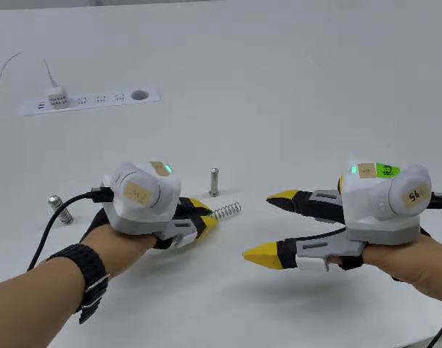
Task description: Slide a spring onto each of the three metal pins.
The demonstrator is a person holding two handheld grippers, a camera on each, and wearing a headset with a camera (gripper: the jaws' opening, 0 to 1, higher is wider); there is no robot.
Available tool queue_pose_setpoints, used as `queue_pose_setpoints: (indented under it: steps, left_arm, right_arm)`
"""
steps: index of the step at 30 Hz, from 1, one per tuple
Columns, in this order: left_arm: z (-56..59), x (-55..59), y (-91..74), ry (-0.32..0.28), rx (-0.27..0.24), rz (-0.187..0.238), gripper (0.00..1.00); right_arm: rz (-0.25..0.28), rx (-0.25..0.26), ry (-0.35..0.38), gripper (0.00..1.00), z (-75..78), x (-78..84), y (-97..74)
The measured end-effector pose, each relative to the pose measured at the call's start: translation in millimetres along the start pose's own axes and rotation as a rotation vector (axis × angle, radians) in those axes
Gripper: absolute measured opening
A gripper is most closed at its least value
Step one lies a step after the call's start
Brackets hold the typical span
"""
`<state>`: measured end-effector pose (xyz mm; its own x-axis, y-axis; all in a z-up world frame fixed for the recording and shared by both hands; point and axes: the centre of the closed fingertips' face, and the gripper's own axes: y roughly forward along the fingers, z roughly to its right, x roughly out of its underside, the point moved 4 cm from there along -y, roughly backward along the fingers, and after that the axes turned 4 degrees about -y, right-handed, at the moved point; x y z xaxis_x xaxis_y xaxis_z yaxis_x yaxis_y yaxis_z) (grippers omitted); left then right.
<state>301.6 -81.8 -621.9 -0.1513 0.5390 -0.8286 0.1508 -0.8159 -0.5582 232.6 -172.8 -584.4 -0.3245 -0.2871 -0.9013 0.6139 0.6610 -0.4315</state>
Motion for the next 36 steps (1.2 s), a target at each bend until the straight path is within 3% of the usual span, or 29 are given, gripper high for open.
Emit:
queue_pose_setpoints:
  steps: [9, 18, 28, 36]
  left_arm:
    - [10.2, -1.5, -17.7, 0.051, 0.031, -0.006, 0.10]
    - [23.4, -4.5, -34.2, 0.097, 0.058, -0.005, 0.10]
    - [34.1, -6.5, -46.8, 0.143, 0.085, -0.012, 0.10]
    - [40.4, -3.8, -52.0, 0.165, 0.106, -0.028, 0.10]
  right_arm:
    - [-0.002, -0.004, -0.034, 0.56, -1.4, -4.6, 0.6]
    - [-0.013, -0.017, -0.090, 0.40, -4.3, -9.2, 2.2]
    - [-0.035, -0.088, -0.146, 0.24, -15.8, -17.1, 11.6]
    - [-0.077, -0.119, -0.216, 0.21, -23.0, -13.3, 14.7]
